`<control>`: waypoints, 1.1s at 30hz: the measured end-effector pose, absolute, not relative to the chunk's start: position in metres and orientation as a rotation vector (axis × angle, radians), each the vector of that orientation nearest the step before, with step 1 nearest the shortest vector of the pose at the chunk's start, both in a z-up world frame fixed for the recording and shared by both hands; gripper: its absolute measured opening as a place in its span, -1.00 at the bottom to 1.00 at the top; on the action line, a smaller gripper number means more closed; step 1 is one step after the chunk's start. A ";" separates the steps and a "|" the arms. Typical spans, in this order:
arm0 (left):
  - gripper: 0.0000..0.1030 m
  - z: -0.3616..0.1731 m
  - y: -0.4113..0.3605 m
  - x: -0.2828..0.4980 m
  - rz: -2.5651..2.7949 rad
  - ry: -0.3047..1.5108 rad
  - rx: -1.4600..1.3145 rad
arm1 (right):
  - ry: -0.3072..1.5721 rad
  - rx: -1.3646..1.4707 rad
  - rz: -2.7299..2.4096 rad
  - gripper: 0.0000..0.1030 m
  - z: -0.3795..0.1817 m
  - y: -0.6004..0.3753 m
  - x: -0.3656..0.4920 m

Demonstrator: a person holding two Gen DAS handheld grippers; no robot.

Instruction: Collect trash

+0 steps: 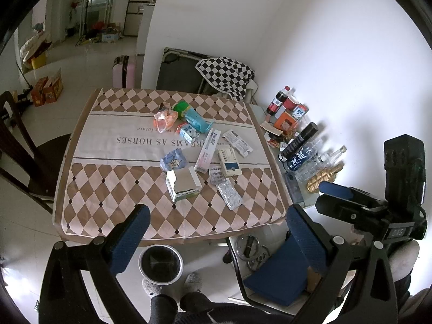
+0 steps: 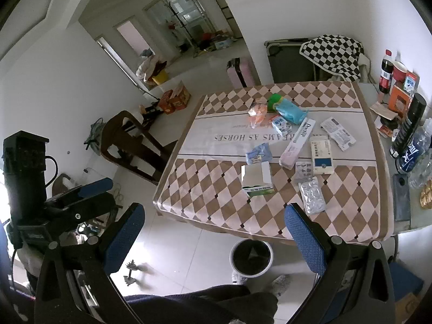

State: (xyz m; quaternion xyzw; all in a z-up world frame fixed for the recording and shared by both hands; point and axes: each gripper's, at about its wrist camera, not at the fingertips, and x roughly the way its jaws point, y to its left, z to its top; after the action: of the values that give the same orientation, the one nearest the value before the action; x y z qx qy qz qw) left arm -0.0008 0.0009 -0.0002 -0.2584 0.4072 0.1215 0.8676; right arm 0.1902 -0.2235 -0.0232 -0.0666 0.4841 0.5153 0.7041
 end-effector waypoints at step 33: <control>1.00 -0.006 -0.007 0.000 0.248 0.849 -0.551 | 1.077 -0.150 1.147 1.00 -0.024 -0.217 0.200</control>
State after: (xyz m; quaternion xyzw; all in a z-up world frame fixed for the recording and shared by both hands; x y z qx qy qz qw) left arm -0.0003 -0.0074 -0.0061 -0.2634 0.4056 0.1184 0.8672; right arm 0.2002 -0.2173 -0.0245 -0.0676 0.4842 0.5158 0.7035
